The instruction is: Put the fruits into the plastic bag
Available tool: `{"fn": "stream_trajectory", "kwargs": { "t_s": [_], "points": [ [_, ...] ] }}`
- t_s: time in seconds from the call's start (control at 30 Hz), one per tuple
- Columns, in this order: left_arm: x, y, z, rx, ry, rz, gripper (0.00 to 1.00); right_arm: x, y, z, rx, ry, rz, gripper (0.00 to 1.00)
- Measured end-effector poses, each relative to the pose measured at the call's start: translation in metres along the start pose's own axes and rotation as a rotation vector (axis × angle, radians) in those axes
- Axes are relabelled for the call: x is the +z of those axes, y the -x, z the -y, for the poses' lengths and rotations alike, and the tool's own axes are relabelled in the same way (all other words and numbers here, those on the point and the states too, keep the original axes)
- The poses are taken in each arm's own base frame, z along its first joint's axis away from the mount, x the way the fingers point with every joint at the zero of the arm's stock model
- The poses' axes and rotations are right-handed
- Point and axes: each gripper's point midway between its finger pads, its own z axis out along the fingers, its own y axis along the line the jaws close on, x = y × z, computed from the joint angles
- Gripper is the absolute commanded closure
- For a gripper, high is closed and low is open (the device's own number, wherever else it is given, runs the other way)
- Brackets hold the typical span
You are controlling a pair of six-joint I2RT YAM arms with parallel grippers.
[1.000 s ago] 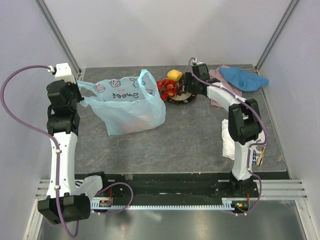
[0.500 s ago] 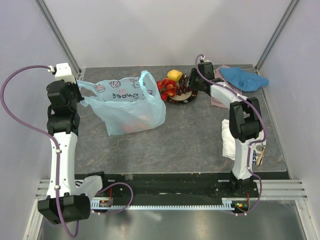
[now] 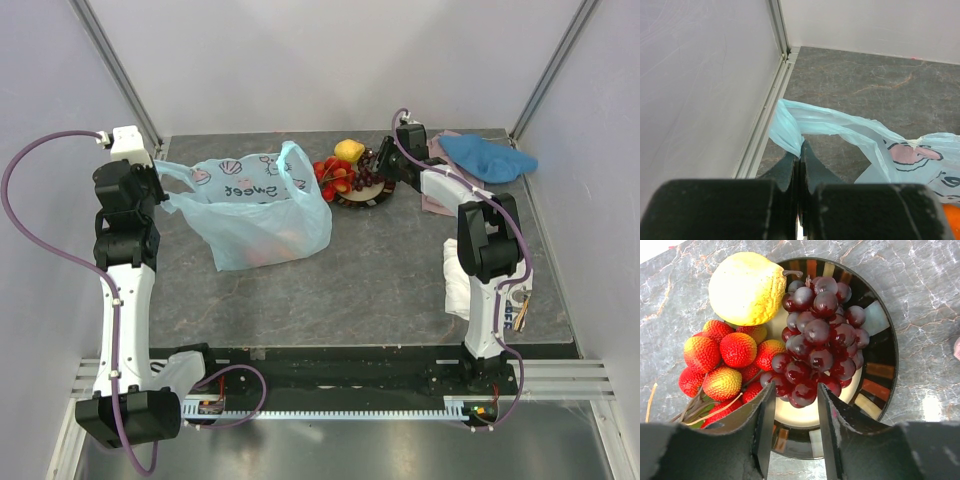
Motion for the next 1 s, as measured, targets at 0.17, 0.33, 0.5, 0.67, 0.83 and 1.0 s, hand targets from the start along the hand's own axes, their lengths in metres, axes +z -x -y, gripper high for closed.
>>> {"fn": "stream_trajectory", "kwargs": {
  "t_s": [0.17,0.33,0.5,0.67,0.83,1.0],
  "points": [
    [0.0,0.0,0.001,0.0,-0.005,0.0,0.98,0.0,-0.001,0.0,0.011,0.0,-0.002,0.58],
    [0.0,0.0,0.001,0.0,-0.008,0.001,0.99,0.0,-0.005,0.002,0.016,-0.006,-0.01,0.59],
    [0.0,0.0,0.001,0.0,-0.008,0.0,0.98,0.001,-0.011,0.008,0.02,-0.022,-0.021,0.59],
    [0.0,0.0,0.001,0.0,-0.008,0.001,0.99,0.002,-0.014,0.01,0.021,-0.028,-0.028,0.6],
    [0.0,-0.001,0.001,0.0,-0.008,-0.002,0.98,0.002,-0.014,0.01,0.023,-0.028,-0.029,0.74],
    [0.001,-0.003,0.002,0.001,-0.009,-0.006,0.98,0.001,-0.015,0.01,0.025,-0.03,-0.032,0.89]
  ]
}}
